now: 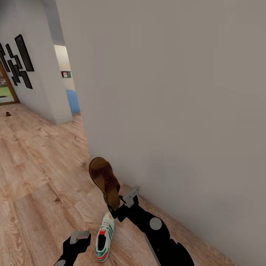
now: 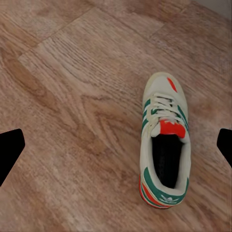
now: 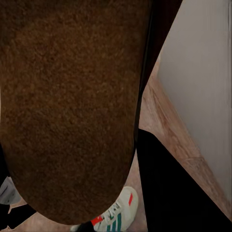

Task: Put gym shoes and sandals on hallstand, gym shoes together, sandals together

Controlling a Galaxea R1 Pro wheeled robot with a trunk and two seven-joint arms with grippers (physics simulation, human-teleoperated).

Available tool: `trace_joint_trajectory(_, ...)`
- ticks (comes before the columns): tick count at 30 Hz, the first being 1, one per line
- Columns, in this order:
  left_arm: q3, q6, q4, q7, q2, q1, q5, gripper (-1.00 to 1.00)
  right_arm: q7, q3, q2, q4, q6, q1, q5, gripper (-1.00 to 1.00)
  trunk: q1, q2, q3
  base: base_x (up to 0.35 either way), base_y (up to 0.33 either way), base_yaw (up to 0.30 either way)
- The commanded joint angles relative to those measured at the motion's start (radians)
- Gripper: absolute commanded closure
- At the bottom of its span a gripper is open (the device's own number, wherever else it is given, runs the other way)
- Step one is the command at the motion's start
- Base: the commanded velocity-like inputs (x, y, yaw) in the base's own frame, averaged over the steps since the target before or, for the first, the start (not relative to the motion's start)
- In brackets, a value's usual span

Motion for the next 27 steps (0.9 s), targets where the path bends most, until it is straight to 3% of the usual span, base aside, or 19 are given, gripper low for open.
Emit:
trace_joint_trajectory(1, 0.0, -0.008, 0.001, 0.0, 0.0, 0.0, 0.006, -1.0, 0.003, -0.001, 0.001, -0.001, 0.005, -0.001, 0.006, 1.0, 0.0, 0.0, -0.001, 0.025, -0.015, -0.208)
trace_joint_trajectory(27, 0.001, -0.046, -0.001, 0.001, -0.002, 0.0, 0.008, -1.0, 0.003, 0.004, 0.001, 0.001, 0.006, 0.0, 0.005, 1.0, 0.0, 0.0, -0.001, 0.05, -0.038, -0.013)
